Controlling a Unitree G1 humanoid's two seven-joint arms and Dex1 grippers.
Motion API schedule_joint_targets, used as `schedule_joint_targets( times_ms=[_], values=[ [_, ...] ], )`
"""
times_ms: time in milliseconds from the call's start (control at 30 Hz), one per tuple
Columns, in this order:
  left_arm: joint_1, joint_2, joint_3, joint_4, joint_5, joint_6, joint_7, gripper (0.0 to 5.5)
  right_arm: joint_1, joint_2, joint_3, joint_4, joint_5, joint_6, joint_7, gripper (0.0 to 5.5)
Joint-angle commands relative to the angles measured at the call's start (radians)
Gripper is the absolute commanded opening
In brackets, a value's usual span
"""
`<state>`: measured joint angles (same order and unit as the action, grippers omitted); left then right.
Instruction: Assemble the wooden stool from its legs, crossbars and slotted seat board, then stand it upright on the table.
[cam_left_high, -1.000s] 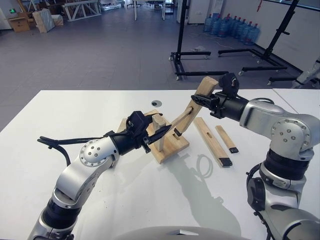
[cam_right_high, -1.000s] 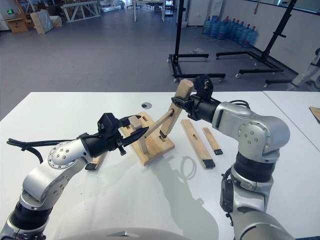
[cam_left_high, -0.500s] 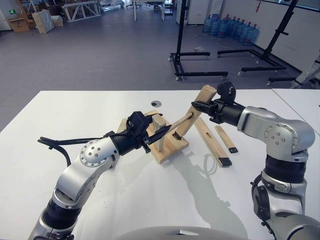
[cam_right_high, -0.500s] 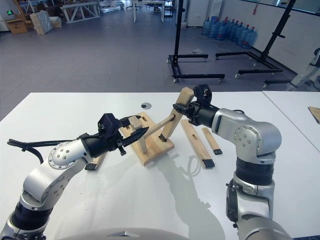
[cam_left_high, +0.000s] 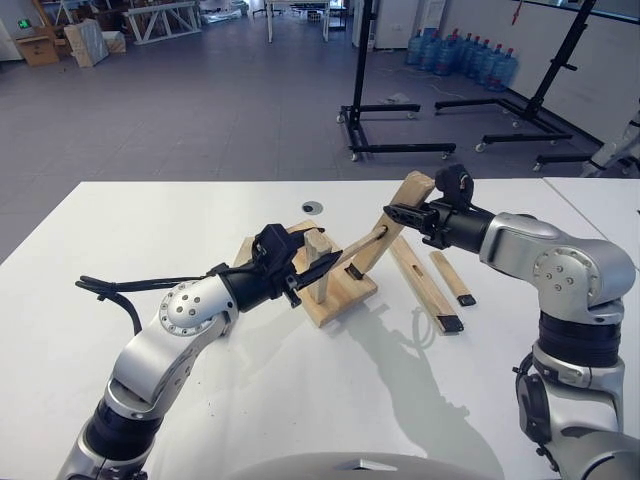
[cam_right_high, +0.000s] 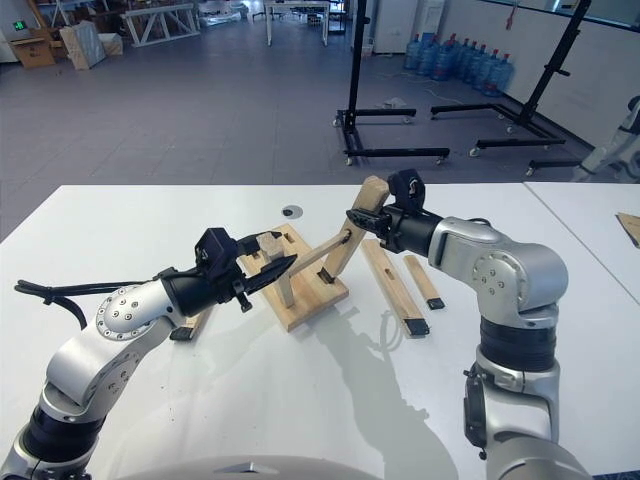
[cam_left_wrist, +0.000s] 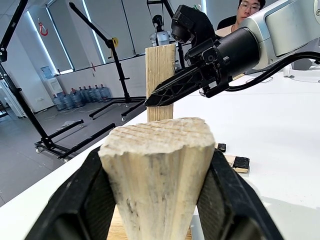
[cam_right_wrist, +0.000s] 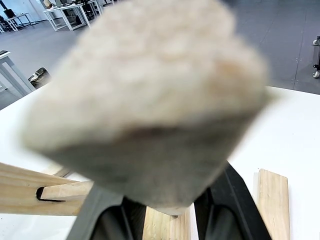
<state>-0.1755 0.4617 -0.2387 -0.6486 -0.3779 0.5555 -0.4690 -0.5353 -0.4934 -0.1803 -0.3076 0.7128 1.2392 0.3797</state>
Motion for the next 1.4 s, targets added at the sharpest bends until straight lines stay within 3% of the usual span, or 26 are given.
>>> schedule_joint_targets(
  times_ms=[33, 267, 500, 700, 1000, 1233, 1400],
  values=[
    [0.034, 0.013, -0.072, 0.069, 0.035, 0.067, -0.014, 1.99, 0.034, 0.073, 0.114, 0.009, 0.104, 0.046, 0.128, 1.0],
    [0.035, 0.012, -0.073, 0.068, 0.034, 0.067, -0.015, 1.99, 0.013, 0.16, 0.033, 0.046, 0.13, 0.083, 0.063, 1.0],
    [0.031, 0.01, -0.071, 0.071, 0.035, 0.068, -0.015, 1.99, 0.051, 0.107, 0.114, 0.028, 0.061, 0.1, 0.066, 1.0],
    [0.036, 0.008, -0.071, 0.068, 0.04, 0.068, -0.007, 1.99, -0.022, 0.079, 0.065, 0.046, 0.098, 0.18, 0.08, 1.0],
    [0.033, 0.003, -0.075, 0.074, 0.044, 0.063, -0.006, 1.99, -0.008, 0.164, 0.108, 0.128, 0.03, 0.216, 0.027, 1.0],
    [0.031, -0.006, -0.085, 0.073, 0.046, 0.063, 0.005, 1.99, -0.065, 0.128, 0.27, 0.296, -0.081, 0.143, 0.089, 1.0],
    [0.036, -0.004, -0.085, 0.074, 0.044, 0.058, 0.01, 1.99, 0.078, -0.032, 0.515, 0.243, -0.208, -0.02, 0.188, 1.0]
  ],
)
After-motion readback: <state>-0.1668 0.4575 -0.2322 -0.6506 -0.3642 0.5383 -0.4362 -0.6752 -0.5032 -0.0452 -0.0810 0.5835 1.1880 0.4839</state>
